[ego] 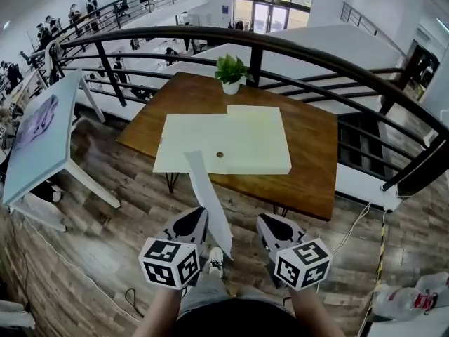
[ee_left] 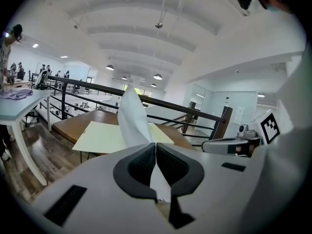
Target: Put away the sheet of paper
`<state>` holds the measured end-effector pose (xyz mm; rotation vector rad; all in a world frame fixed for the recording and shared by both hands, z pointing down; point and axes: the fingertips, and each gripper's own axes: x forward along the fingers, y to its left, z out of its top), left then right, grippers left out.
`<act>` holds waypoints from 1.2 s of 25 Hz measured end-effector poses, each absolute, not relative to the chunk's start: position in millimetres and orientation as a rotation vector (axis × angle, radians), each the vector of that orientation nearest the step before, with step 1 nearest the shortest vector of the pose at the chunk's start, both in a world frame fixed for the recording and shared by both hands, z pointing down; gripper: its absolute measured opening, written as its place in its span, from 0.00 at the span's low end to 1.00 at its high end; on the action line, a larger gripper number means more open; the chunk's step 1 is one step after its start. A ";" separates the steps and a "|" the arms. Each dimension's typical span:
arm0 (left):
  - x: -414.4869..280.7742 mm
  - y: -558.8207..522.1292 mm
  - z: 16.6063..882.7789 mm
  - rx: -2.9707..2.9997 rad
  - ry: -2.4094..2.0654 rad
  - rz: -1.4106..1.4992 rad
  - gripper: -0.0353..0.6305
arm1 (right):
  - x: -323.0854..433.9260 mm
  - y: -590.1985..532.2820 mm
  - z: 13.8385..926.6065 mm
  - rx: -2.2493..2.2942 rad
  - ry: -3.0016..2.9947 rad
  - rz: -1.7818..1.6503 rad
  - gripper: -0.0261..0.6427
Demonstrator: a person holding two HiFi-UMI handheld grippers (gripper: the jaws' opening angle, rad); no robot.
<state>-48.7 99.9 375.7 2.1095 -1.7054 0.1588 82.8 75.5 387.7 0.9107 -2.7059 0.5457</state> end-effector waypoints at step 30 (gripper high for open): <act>-162.6 -89.4 359.3 2.235 -1.549 0.151 0.09 | 9.5 -82.8 391.8 1.192 -2.569 0.595 0.08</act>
